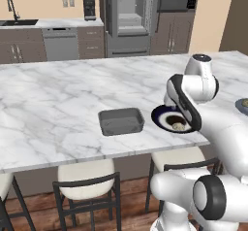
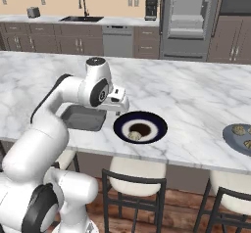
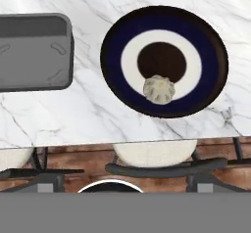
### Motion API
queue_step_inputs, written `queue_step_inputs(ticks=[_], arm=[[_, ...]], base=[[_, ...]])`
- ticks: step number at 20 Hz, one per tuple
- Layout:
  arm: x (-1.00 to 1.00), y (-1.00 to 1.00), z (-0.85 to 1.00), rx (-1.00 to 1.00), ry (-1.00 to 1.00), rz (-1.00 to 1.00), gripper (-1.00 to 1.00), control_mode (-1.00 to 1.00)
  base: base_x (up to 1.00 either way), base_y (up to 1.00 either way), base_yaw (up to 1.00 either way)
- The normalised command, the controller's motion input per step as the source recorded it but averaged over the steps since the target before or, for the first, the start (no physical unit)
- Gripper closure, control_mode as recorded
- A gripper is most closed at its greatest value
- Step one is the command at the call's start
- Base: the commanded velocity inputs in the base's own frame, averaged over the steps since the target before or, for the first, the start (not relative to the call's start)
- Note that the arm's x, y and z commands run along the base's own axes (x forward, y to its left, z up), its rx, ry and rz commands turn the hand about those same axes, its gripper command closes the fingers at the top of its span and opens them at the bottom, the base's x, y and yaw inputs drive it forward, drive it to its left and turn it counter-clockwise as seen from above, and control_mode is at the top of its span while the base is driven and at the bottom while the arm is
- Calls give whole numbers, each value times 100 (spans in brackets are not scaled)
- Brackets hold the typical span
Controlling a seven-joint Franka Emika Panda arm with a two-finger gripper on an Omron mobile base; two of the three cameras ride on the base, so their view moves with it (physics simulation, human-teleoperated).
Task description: Place two dumplings into each of the tupperware containers and then place the containers in the fridge.
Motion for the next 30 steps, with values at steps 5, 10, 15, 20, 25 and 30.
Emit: queue_step_inputs(ticks=[5,10,15,20,25,30], arm=[[54,-42,-53,0,4,0,-100,-100],[50,-40,-57,0,1,0,-100,-100],[45,-26,-56,1,3,0,-100,-100],[33,-8,-54,0,1,0,-100,-100],[20,-5,-49,0,0,0,-100,-100],[0,0,-27,0,3,0,-100,-100]], base=[[0,0,0],[0,0,0],[0,0,0],[0,0,0],[0,0,0],[0,0,0]])
